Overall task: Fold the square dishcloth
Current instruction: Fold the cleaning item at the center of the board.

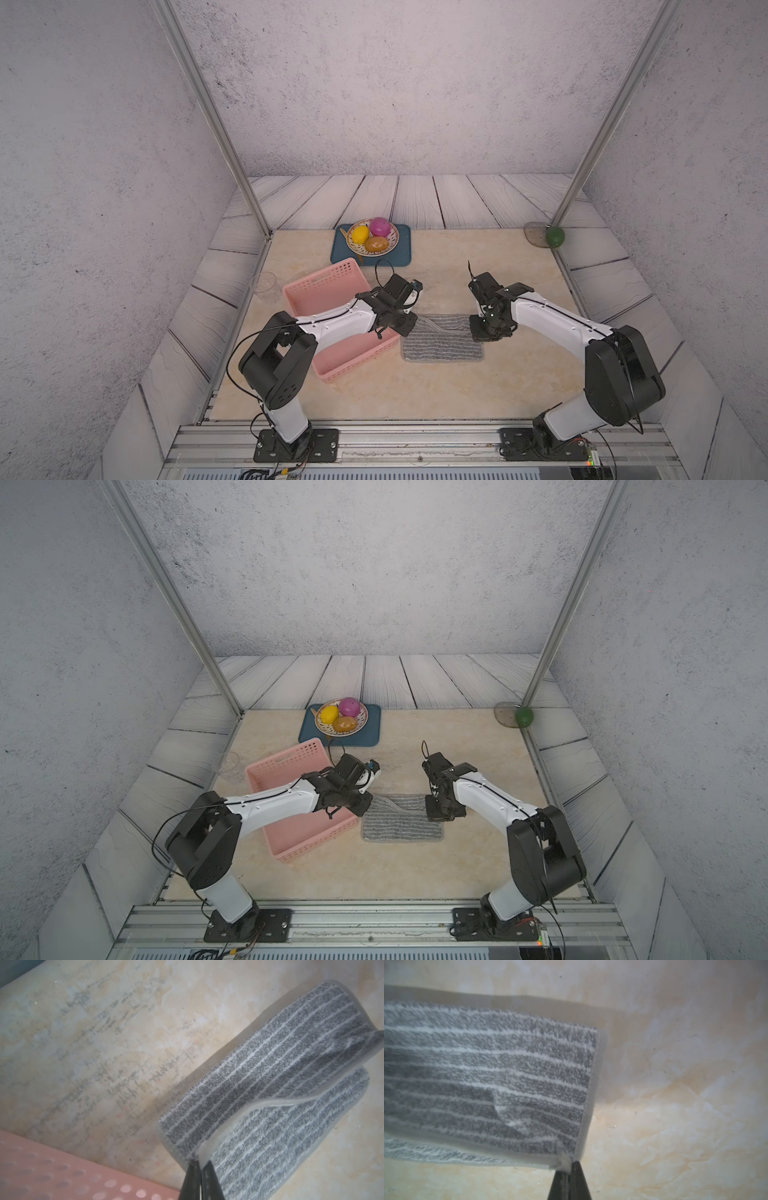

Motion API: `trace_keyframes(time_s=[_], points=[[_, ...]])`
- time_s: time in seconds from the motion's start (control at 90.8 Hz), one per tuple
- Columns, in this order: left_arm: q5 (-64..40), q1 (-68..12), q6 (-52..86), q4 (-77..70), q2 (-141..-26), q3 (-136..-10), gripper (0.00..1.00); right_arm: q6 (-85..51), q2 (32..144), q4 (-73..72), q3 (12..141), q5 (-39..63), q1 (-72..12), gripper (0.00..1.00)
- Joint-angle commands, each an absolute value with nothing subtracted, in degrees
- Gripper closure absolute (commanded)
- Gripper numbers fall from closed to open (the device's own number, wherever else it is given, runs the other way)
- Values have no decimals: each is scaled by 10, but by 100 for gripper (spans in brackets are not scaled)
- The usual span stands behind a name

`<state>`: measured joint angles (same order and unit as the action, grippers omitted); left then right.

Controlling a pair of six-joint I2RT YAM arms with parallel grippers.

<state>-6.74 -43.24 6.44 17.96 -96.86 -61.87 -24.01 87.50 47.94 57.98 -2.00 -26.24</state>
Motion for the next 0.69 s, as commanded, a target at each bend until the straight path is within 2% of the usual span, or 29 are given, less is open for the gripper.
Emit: trace_keyframes(time_s=[0.0,0.143,0.683], points=[[-66,-433,57,192,-944,-598,100,-251,857,493,570,-17,-269,100],[-86,-441,48,183,-931,-582,100,-258,850,501,566,-25,-273,100],[-35,-500,60,129,-856,-499,100,-262,802,528,545,-35,-275,100]])
